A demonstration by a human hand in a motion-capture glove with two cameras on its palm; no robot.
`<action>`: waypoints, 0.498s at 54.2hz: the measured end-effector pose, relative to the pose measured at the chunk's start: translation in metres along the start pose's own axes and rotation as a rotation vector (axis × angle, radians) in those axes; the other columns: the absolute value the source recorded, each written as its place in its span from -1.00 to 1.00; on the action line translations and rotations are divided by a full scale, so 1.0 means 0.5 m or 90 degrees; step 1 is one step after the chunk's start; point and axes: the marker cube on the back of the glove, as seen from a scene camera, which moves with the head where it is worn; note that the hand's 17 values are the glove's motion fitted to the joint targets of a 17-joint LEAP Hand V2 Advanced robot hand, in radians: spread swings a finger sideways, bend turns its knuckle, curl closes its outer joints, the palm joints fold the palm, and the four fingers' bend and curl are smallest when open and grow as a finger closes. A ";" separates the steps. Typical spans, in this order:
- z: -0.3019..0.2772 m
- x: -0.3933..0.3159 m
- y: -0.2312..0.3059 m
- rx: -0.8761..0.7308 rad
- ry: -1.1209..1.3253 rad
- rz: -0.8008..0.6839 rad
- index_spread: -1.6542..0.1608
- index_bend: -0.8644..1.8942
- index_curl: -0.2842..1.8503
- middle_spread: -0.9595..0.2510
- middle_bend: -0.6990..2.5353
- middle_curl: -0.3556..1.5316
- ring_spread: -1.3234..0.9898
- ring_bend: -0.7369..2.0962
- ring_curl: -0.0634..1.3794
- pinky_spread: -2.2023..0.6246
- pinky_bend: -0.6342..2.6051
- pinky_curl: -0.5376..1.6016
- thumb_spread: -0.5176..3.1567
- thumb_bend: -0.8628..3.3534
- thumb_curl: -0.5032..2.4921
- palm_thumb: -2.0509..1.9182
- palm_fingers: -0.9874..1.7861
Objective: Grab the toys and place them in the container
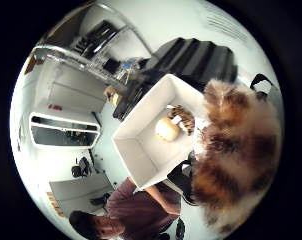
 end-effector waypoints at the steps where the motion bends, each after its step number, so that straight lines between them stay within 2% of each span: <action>1: 0.003 -0.020 -0.006 0.002 -0.007 -0.015 0.60 0.39 0.09 0.23 0.13 0.20 -0.18 0.29 0.03 0.32 -0.03 -0.04 -0.41 -0.59 0.01 0.31 0.49; 13: 0.054 -0.198 -0.023 0.013 -0.079 -0.204 0.60 0.38 0.11 0.23 0.12 0.21 -0.18 0.29 0.03 0.32 -0.03 -0.04 -0.42 -0.59 0.05 0.31 0.48; 19: 0.088 -0.260 -0.026 -0.036 -0.073 -0.239 0.60 0.36 0.12 0.23 0.11 0.21 -0.18 0.28 0.02 0.32 -0.03 -0.03 -0.42 -0.60 0.06 0.31 0.47; 23: 0.100 -0.278 -0.021 -0.061 -0.069 -0.216 0.60 0.34 0.12 0.22 0.10 0.21 -0.18 0.28 0.01 0.32 -0.02 -0.03 -0.41 -0.60 0.07 0.30 0.46; 27: 0.110 -0.298 -0.017 -0.079 -0.066 -0.264 0.59 0.31 0.13 0.21 0.08 0.21 -0.18 0.28 0.01 0.31 -0.02 -0.03 -0.39 -0.61 0.06 0.27 0.43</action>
